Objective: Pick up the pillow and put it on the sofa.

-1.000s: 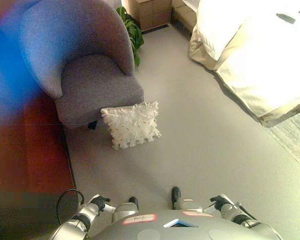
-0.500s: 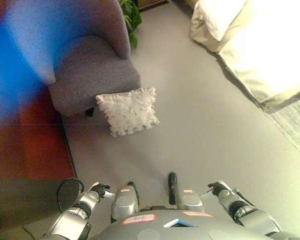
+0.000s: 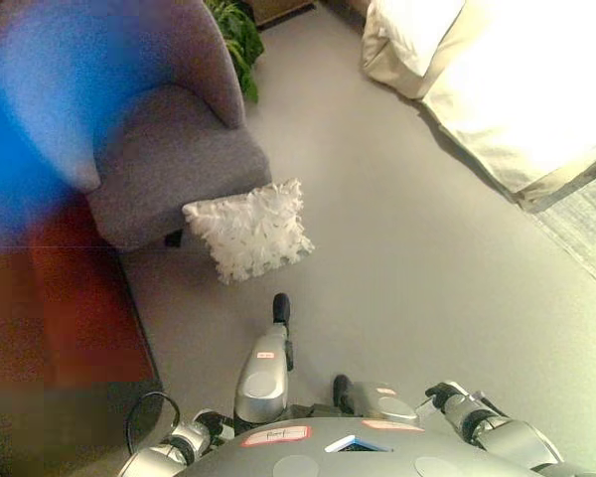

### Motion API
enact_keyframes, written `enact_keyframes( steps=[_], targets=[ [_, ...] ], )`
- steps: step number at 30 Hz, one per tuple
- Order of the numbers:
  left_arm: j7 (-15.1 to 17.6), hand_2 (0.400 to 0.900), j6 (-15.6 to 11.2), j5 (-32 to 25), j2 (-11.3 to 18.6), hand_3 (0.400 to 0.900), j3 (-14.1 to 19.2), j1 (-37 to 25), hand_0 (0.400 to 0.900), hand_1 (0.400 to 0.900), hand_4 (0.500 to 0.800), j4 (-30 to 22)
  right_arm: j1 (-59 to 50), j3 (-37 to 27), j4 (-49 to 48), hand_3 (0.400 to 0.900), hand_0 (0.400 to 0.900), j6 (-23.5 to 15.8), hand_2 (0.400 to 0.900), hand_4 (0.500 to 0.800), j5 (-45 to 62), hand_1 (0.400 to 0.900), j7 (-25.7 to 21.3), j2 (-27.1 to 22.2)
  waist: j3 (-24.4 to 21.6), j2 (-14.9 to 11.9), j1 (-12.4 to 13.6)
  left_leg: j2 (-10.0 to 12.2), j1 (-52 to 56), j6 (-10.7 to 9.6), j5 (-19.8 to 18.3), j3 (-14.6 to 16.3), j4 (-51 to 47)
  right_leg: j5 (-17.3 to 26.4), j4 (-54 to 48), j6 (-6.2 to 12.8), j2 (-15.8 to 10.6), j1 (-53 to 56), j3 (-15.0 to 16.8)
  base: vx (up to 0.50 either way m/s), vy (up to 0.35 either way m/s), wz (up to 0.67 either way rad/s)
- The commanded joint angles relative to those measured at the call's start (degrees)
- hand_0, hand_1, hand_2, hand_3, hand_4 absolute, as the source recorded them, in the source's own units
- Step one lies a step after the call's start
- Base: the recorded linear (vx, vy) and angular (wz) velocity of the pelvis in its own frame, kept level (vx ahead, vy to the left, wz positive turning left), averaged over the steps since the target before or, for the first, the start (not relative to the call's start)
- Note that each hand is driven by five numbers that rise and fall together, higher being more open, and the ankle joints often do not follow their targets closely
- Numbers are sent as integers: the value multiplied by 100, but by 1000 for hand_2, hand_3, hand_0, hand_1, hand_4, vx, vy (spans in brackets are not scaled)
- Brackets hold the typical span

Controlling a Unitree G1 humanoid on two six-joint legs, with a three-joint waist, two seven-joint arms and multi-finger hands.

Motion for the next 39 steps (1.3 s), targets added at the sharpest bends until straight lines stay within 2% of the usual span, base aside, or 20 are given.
enact_keyframes(
  steps=[1,2,4,5,6,8,11,13,14,16,19,21,25,27,30,32,34,35,38,39],
  targets=[
    [114,900,-2,43,554,900,150,-129,900,900,800,-264,115,-63,-287,900,900,-226,900,800,-330,900,-159,-137,-345,-334,25,-478,-695,511,679,308,39,207,114,720,-370,1531,-379,528,192,21],
    [60,900,83,108,585,900,176,-190,900,900,800,-293,89,-87,-357,900,900,-201,900,800,-299,900,-157,-125,-375,-390,58,-578,-750,603,553,253,266,501,346,847,-515,1481,-448,525,203,11],
    [57,900,-1,144,632,900,181,-219,900,900,800,-240,34,-83,-440,900,900,-169,900,800,-245,900,-132,-115,-428,-443,114,-732,-747,749,381,177,363,921,788,990,-637,1343,-481,450,168,-2],
    [37,900,-68,244,706,900,175,-232,900,900,800,-215,32,-102,-556,900,900,-191,900,800,-249,900,-199,-104,-483,-452,129,-883,-558,917,263,123,242,1529,1411,1091,-735,1052,-534,520,187,4],
    [38,900,-86,285,750,900,178,-234,900,900,800,-214,48,-128,-631,900,900,-182,900,800,-162,900,-213,-125,-510,-422,115,-955,-399,983,215,66,110,1802,1767,1110,-746,789,-555,590,230,10],
    [6,900,-132,275,813,900,149,-282,900,900,800,-222,66,-133,-717,900,900,-184,900,800,-17,900,-305,-153,-511,-337,-11,-1060,-38,1087,77,6,-91,1843,2115,1050,-851,109,-735,410,175,18],
    [51,900,-59,175,833,900,67,-434,900,900,800,-254,87,-181,-698,900,900,-248,900,800,170,900,-454,-178,-422,-167,-337,-1066,520,1116,20,-48,-401,1526,1610,864,-766,-928,-1067,374,66,39],
    [99,900,-59,206,811,900,15,-483,900,900,800,-231,176,-195,-677,900,900,-315,900,800,259,900,-569,-182,-305,-94,-600,-1064,1017,1094,-128,-315,-522,1683,899,740,-831,-1749,-1265,355,-81,60],
    [114,900,-79,257,788,900,15,-496,900,900,800,-202,224,-199,-629,900,900,-394,900,800,311,900,-619,-192,-238,-132,-746,-1136,1210,1091,-279,-496,-532,1949,370,775,-934,-1961,-1236,400,-156,68],
    [141,900,-205,345,751,900,37,-465,900,900,800,-118,305,-290,-518,900,900,-539,900,800,351,900,-685,-226,-229,-244,-968,-1246,1614,1005,-611,-731,-614,2476,-830,1031,-1215,-2171,-1082,480,-207,69],
    [110,900,-279,333,728,900,50,-421,900,900,800,-42,304,-422,-406,900,900,-622,900,800,290,900,-617,-269,-233,-207,-1104,-1159,2068,930,-849,-919,-758,2692,-1586,1171,-1267,-2058,-894,438,-184,54],
    [120,900,-298,354,694,900,57,-351,900,900,800,2,301,-468,-370,900,900,-598,900,800,252,900,-582,-273,-269,-244,-1135,-1114,2292,920,-1054,-1100,-706,2713,-1432,1160,-1299,-1995,-666,455,-252,60],
    [203,900,-333,482,624,900,84,-308,900,900,800,81,166,-399,-356,900,900,-476,900,800,174,900,-598,-246,-306,-426,-1154,-915,2389,803,-1471,-1161,-310,2701,-1136,1201,-1358,-1859,-502,366,-283,54],
    [108,900,-346,691,631,900,163,-325,900,900,800,38,72,-259,-463,900,900,-515,900,800,182,900,-650,-242,-275,-455,-1141,-702,2610,696,-1504,-1029,-336,2652,-733,1234,-1337,-2017,-664,259,-246,17],
    [139,900,-464,711,636,900,-43,-496,900,900,800,-7,-201,-102,-644,900,900,-655,900,800,128,900,-831,-330,-257,-452,-1111,-427,2597,591,-1334,-929,-498,2490,-565,1152,-1226,-2094,-793,156,-217,16],
    [126,900,-499,654,634,900,-169,-689,900,900,800,-74,-416,6,-738,900,900,-719,900,800,-28,900,-872,-402,-207,-431,-1089,-322,2531,535,-1234,-920,-598,2406,-399,1119,-1193,-2261,-888,15,-109,11],
    [126,900,-499,654,634,900,-169,-689,900,900,800,-74,-416,6,-738,900,900,-719,900,800,-28,900,-872,-402,-207,-431,-1089,-322,2531,535,-1234,-920,-598,2406,-399,1119,-1193,-2261,-888,-15,-67,16],
    [218,900,-537,473,654,900,-375,-952,900,900,800,-189,-696,257,-902,900,900,-671,900,800,-337,900,-846,-521,-81,-391,-1012,-197,2372,476,-1108,-934,-637,2223,118,1093,-1196,-2621,-995,17,-157,57],
    [292,900,-585,400,711,900,-436,-976,900,900,800,-286,-818,466,-1082,900,900,-642,900,800,-391,900,-707,-604,-96,-416,-933,-95,2457,385,-1136,-1022,-563,2077,285,1007,-1235,-2627,-1182,121,-139,56],
    [323,900,-627,385,727,900,-419,-929,900,900,800,-321,-866,543,-1168,900,900,-627,900,800,-453,900,-633,-617,-134,-412,-875,-22,2425,304,-879,-1048,-392,2007,210,926,-1194,-2497,-1294,140,-84,39]
  ],
)
